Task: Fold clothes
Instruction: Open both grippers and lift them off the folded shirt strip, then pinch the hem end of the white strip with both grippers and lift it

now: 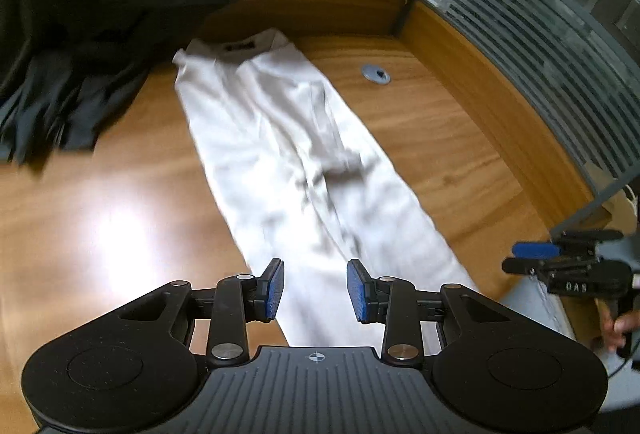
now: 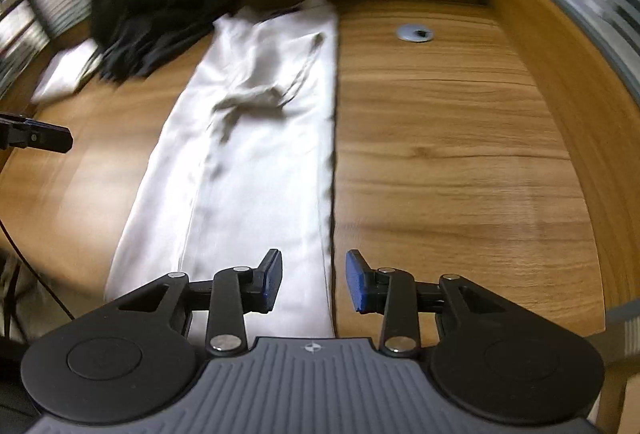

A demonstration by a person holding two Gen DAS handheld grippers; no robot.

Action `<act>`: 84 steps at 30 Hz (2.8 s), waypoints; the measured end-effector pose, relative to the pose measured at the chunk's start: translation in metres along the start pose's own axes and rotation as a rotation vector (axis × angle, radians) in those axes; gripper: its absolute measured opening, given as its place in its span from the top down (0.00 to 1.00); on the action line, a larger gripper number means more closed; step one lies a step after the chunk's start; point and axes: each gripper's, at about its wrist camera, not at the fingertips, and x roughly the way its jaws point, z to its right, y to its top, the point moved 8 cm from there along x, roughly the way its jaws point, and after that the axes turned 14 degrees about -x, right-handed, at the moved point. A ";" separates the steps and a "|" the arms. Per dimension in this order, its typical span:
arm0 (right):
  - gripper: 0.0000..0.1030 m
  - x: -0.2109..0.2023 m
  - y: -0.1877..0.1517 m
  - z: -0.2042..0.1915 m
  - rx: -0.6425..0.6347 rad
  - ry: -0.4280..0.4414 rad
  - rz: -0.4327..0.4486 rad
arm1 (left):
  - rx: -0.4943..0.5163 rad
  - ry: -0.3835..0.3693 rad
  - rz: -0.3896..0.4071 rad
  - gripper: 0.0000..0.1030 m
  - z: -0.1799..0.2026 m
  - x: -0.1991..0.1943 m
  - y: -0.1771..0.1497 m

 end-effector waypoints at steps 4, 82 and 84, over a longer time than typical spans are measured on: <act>0.58 -0.003 -0.018 -0.005 -0.084 0.036 -0.003 | -0.054 0.025 0.027 0.59 0.014 -0.011 -0.058; 0.97 -0.009 0.024 0.043 0.504 0.501 0.070 | -0.167 -0.255 0.028 0.92 0.044 -0.015 -0.091; 0.97 0.004 0.034 0.049 0.530 0.479 0.056 | -0.164 -0.246 0.027 0.92 0.034 -0.011 -0.080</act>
